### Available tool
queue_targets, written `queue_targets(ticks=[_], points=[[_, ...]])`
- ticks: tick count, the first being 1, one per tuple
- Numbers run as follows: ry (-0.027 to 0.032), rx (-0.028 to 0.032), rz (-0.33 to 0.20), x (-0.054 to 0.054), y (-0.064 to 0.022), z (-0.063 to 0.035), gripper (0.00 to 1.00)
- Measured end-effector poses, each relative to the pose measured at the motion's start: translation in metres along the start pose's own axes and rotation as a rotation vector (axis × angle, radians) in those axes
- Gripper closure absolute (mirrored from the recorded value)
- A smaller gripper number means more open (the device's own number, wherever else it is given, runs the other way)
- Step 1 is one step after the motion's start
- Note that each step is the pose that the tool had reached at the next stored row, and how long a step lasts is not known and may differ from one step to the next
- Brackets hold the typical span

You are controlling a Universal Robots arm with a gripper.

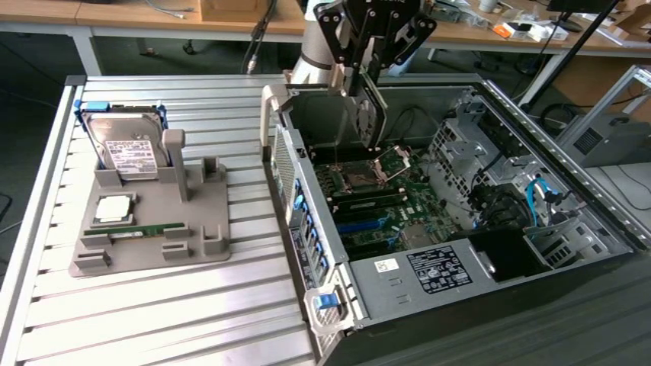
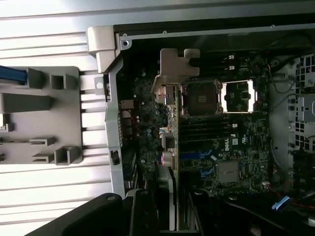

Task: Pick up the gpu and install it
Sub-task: 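Pick up the gpu and move the gpu toward the slot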

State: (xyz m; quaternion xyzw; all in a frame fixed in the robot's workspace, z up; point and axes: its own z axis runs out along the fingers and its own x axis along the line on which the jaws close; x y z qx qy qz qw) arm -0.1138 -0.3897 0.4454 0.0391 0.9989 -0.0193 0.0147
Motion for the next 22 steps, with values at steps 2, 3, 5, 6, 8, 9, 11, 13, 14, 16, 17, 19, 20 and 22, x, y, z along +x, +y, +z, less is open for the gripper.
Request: queue_targets(ticks=[2, 3, 5, 6, 8, 9, 11, 13, 14, 16, 17, 19, 20, 22], points=[[-0.0002, 0.0026, 0.000, -0.003, -0.0001, 0.0006, 0.70], [-0.0004, 0.0039, 0.000, -0.004, -0.0002, 0.0009, 0.70], [-0.0005, 0.0061, 0.000, -0.007, -0.0002, 0.0015, 0.70], [-0.0006, 0.0072, 0.000, -0.009, -0.0003, 0.0017, 0.70], [-0.0007, 0.0096, 0.000, -0.011, -0.0003, 0.0021, 0.70], [-0.0008, 0.0110, 0.000, -0.012, -0.0003, 0.0023, 0.70], [-0.0011, 0.0132, 0.000, -0.015, -0.0002, 0.0028, 0.70], [-0.0012, 0.0157, -0.001, -0.018, -0.0001, 0.0033, 0.70], [-0.0014, 0.0169, -0.001, -0.019, -0.0001, 0.0036, 0.70], [-0.0016, 0.0201, -0.001, -0.022, 0.0000, 0.0042, 0.70], [-0.0017, 0.0214, -0.001, -0.024, 0.0001, 0.0045, 0.70], [-0.0019, 0.0237, -0.001, -0.027, 0.0002, 0.0051, 0.70], [-0.0020, 0.0249, -0.001, -0.028, 0.0003, 0.0053, 0.70], [-0.0022, 0.0275, -0.001, -0.031, 0.0004, 0.0059, 0.70]])
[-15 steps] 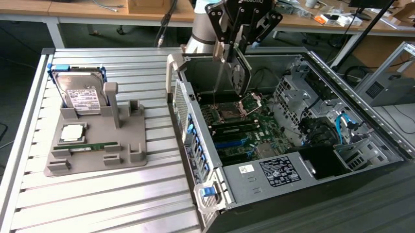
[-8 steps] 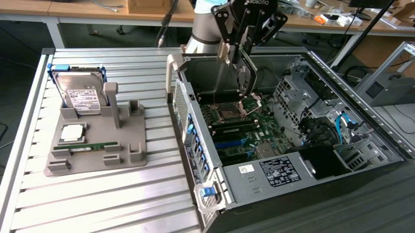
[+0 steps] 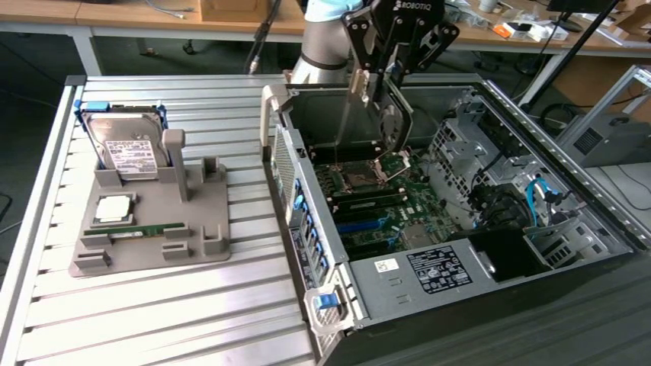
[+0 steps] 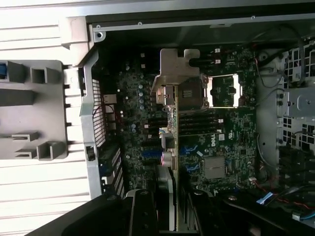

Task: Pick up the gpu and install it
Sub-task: 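Pick up the gpu and move the gpu toward the slot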

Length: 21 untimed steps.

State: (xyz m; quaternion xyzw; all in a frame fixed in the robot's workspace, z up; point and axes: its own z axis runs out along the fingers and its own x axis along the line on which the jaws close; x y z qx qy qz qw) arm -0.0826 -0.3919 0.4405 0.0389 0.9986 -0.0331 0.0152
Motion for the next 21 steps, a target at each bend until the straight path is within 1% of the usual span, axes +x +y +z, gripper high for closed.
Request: queue_targets(ticks=[6, 7, 8, 11, 19, 21], points=[[-0.0006, 0.0078, 0.000, -0.008, 0.0004, 0.0015, 0.70], [-0.0008, 0.0095, 0.000, -0.010, 0.0005, 0.0019, 0.70], [-0.0010, 0.0124, 0.000, -0.012, 0.0006, 0.0024, 0.70], [-0.0013, 0.0166, 0.000, -0.017, 0.0008, 0.0034, 0.70], [-0.0020, 0.0256, -0.001, -0.028, 0.0017, 0.0065, 0.70], [-0.0022, 0.0262, -0.001, -0.031, 0.0020, 0.0078, 0.70]])
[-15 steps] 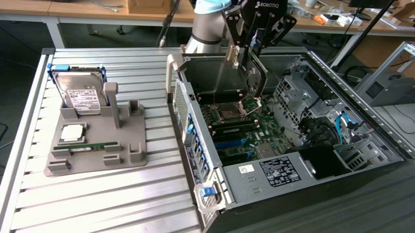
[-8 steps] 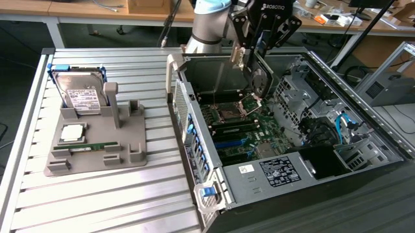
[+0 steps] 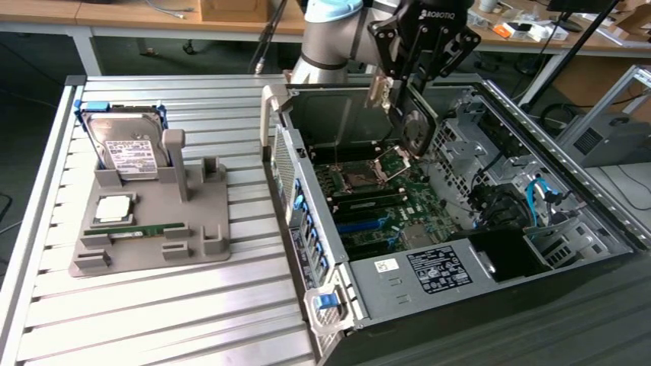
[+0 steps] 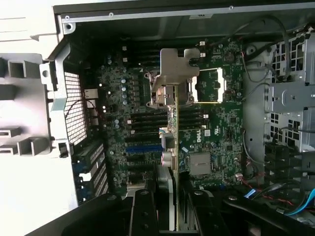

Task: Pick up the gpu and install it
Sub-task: 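Pick up the gpu and move the gpu toward the slot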

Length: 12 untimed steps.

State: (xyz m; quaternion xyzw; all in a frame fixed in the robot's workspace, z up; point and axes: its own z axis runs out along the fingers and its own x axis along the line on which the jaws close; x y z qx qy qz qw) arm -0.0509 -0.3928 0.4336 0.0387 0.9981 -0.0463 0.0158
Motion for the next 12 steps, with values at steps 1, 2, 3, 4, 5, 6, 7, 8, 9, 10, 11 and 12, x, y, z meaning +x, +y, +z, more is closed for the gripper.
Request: queue_targets(ticks=[1, 2, 3, 4, 5, 6, 7, 8, 9, 10, 11, 12], points=[[0.0001, 0.0001, 0.000, -0.002, 0.0002, 0.0007, 0.70], [0.0001, 0.0001, 0.000, -0.004, 0.0004, 0.0013, 0.70], [0.0000, 0.0000, 0.000, -0.006, 0.0006, 0.0021, 0.70], [0.0001, 0.0000, 0.000, -0.007, 0.0006, 0.0027, 0.70], [0.0003, -0.0009, 0.000, -0.009, 0.0002, 0.0031, 0.70], [0.0008, -0.0054, 0.000, -0.010, -0.0006, 0.0034, 0.70], [0.0013, -0.0142, 0.000, -0.011, -0.0014, 0.0038, 0.70], [0.0021, -0.0248, 0.001, -0.011, -0.0022, 0.0041, 0.70], [0.0030, -0.0362, 0.001, -0.012, -0.0031, 0.0043, 0.70], [0.0037, -0.0462, 0.001, -0.013, -0.0038, 0.0045, 0.70], [0.0045, -0.0557, 0.002, -0.013, -0.0047, 0.0049, 0.70], [0.0050, -0.0609, 0.002, -0.014, -0.0053, 0.0053, 0.70]])
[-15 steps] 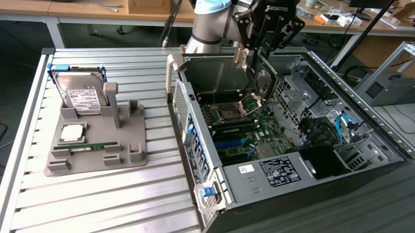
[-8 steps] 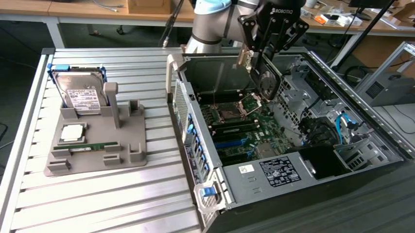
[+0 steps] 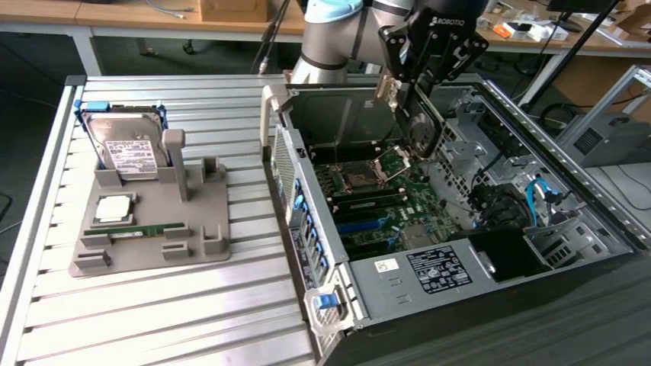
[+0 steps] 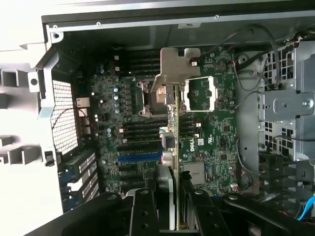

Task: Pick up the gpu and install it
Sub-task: 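Pick up the gpu and move the gpu toward the slot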

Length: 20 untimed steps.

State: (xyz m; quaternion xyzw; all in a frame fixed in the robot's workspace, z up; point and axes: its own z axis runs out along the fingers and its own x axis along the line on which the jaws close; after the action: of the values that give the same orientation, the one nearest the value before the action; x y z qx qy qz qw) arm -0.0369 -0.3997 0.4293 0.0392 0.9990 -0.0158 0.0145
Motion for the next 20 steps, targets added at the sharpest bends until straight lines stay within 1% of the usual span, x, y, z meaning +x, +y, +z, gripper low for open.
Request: queue_targets(ticks=[1, 2, 13, 15, 20], points=[[0.0001, -0.0024, 0.000, -0.001, -0.0004, 0.0006, 0.70], [0.0001, -0.0028, 0.000, -0.003, -0.0005, 0.0015, 0.70], [0.0001, -0.0028, -0.001, -0.021, 0.0012, 0.0089, 0.70], [0.0001, -0.0026, -0.001, -0.026, 0.0016, 0.0108, 0.70], [0.0001, -0.0027, -0.001, -0.030, 0.0020, 0.0132, 0.70]])
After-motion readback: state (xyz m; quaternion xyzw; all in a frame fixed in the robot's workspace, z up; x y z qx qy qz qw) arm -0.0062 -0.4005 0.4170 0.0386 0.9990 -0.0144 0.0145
